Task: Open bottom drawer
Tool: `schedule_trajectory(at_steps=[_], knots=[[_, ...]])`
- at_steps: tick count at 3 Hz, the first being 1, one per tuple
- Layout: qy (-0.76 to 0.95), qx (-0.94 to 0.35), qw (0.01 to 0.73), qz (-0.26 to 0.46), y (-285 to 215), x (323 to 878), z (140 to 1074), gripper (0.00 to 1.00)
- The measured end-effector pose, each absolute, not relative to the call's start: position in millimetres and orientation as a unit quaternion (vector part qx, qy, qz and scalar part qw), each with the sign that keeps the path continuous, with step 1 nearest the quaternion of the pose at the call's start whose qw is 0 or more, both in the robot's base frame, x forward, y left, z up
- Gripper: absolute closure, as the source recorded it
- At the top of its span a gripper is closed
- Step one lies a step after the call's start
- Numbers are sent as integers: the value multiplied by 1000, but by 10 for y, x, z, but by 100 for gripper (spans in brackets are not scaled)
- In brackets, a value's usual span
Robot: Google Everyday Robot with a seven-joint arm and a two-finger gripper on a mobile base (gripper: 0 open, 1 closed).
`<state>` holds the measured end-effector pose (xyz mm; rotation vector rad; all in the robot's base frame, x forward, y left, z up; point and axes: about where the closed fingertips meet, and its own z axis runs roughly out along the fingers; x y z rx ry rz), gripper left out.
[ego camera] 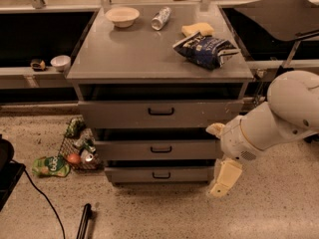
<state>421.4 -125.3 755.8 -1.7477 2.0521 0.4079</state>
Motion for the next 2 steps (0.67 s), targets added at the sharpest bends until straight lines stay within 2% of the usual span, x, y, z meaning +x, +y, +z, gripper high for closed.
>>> schedule_trajectory(at_steps=[1,2], knots=[[742,-624,201,141,-1249,4234,7497,0],[727,-649,174,144,-1103,4332,7001,0]])
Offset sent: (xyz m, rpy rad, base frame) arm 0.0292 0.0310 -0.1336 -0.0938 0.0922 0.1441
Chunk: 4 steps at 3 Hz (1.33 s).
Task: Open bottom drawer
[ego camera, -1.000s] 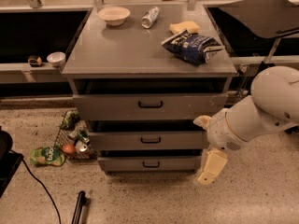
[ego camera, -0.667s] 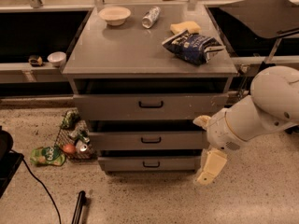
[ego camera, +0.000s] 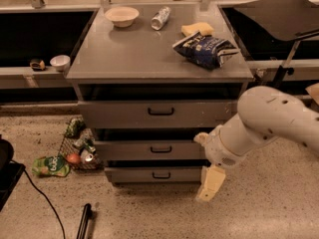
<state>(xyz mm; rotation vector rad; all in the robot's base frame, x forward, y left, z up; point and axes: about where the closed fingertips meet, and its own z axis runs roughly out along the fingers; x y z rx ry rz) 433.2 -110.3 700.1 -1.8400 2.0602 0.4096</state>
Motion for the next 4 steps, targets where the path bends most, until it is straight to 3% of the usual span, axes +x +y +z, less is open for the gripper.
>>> schedule_trajectory(at_steps=[4], knots=[[636,-687,238,259,-553,4479,5154,0]])
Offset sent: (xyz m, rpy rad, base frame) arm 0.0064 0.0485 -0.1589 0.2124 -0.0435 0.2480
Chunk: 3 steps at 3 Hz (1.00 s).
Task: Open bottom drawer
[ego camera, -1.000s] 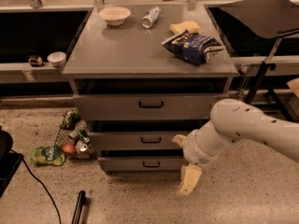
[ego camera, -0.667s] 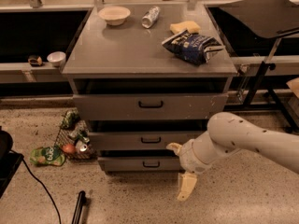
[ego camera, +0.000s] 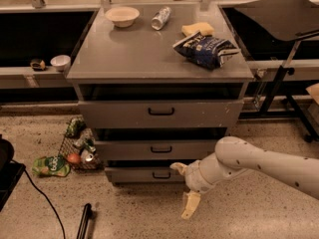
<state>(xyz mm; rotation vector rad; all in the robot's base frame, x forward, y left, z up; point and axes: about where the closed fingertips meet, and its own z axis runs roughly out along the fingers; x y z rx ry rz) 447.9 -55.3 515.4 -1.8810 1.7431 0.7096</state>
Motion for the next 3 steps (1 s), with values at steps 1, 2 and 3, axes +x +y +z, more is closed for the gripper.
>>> schedule_trajectory(at_steps=[1,2,3], knots=[[639,-670,237,294,-433,4557,4727,0],[652,-640,235,331,-362,4621,4287,0],[652,-641,235,331,-362,4621,4286,0]])
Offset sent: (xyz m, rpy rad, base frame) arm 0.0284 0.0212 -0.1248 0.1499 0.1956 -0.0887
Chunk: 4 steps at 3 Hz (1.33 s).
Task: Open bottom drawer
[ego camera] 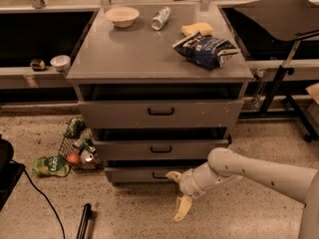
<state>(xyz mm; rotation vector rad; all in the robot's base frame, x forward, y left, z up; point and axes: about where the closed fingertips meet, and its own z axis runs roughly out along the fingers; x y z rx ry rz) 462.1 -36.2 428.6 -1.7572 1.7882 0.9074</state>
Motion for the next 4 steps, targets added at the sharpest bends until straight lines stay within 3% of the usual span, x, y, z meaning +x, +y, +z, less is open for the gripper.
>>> schedule_trajectory(at_steps=[4], knots=[[650,-645,261,305,-482,4883,2786,0]])
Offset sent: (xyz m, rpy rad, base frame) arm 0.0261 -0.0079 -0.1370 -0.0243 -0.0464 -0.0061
